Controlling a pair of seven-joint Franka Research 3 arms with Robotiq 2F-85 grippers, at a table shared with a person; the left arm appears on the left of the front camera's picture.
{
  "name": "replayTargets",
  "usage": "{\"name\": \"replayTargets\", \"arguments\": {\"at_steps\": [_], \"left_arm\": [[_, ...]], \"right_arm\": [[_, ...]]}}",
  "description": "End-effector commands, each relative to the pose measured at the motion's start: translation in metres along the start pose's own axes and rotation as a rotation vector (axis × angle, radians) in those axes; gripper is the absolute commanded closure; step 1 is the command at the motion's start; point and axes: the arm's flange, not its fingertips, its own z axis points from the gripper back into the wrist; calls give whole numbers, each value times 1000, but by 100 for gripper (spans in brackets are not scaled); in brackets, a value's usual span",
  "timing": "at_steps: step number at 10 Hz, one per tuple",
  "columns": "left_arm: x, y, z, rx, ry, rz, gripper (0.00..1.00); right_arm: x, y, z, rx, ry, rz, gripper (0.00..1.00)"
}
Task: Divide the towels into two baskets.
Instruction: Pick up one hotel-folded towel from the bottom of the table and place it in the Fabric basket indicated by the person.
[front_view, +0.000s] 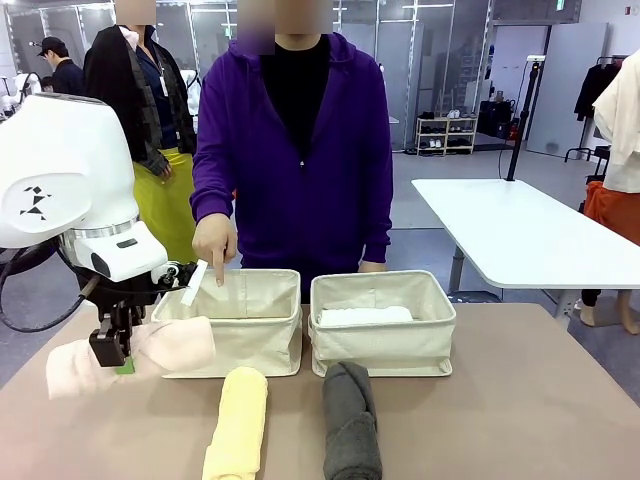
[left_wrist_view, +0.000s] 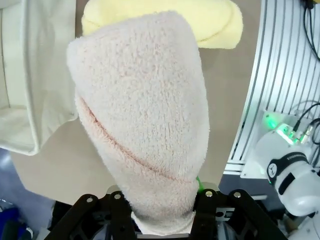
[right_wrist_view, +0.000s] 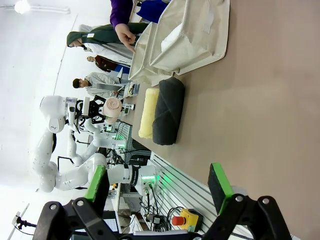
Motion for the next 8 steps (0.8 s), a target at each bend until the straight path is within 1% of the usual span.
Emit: {"name": "replayTargets", "arguments": {"at_steps": [1,2,3,4,5,6,7,8], "left_arm": [[2,-1,0,0,-1,-25,57],[10,18,20,168,16,-110,57],[12,58,23,159,-35,-192,57],[16,91,19,114,-70,-196,57],[24,112,20,109,-93,-222,57],[34,127,22,121,-73,-241,57],[45,140,19,133,-25,-248,57],[55,153,17,174,11,-256,57]], "right_arm": [[-2,3,2,-4,9,10,0],[-2,3,2,-4,9,10,0],[-2,3,2,-4,9,10,0],[-2,3,2,-4,9,10,0],[-2,3,2,-4,9,10,0],[-2,3,2,-4,9,10,0],[-2,3,2,-4,9,10,0],[-2,3,2,-4,9,10,0]]}}
